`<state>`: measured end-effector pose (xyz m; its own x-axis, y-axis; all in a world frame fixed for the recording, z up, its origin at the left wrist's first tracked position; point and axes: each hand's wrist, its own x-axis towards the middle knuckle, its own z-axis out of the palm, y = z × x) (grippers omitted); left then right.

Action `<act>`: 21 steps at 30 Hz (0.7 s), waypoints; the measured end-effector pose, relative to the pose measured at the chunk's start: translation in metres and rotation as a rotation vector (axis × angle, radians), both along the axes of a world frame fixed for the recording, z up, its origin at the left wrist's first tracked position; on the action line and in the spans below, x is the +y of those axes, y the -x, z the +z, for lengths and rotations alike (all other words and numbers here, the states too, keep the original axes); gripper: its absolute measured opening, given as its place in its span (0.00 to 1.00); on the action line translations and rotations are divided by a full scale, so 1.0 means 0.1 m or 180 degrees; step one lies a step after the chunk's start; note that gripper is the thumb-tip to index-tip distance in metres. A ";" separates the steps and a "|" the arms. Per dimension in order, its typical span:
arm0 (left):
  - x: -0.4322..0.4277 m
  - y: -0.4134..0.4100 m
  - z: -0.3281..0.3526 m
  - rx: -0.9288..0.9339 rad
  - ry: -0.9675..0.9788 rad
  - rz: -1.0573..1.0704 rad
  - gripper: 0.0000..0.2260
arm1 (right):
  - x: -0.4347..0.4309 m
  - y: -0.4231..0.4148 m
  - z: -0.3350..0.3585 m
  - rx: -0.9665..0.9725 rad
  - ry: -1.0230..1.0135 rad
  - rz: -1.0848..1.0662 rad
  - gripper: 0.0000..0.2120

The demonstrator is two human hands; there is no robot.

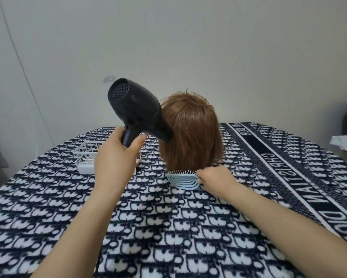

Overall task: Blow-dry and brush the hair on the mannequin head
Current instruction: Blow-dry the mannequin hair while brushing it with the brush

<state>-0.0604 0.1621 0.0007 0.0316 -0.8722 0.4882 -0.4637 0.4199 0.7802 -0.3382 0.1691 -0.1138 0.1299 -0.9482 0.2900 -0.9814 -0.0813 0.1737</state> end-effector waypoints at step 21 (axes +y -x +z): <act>-0.01 -0.25 0.13 0.0327 -0.0138 0.0056 0.12 | 0.24 -0.21 0.59 -0.1217 0.1773 0.0603 0.13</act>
<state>-0.0352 0.1614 0.0134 0.0952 -0.8913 0.4433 -0.3874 0.3771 0.8413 -0.3169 0.1934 -0.0549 0.0700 -0.6162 0.7845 -0.9598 -0.2560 -0.1155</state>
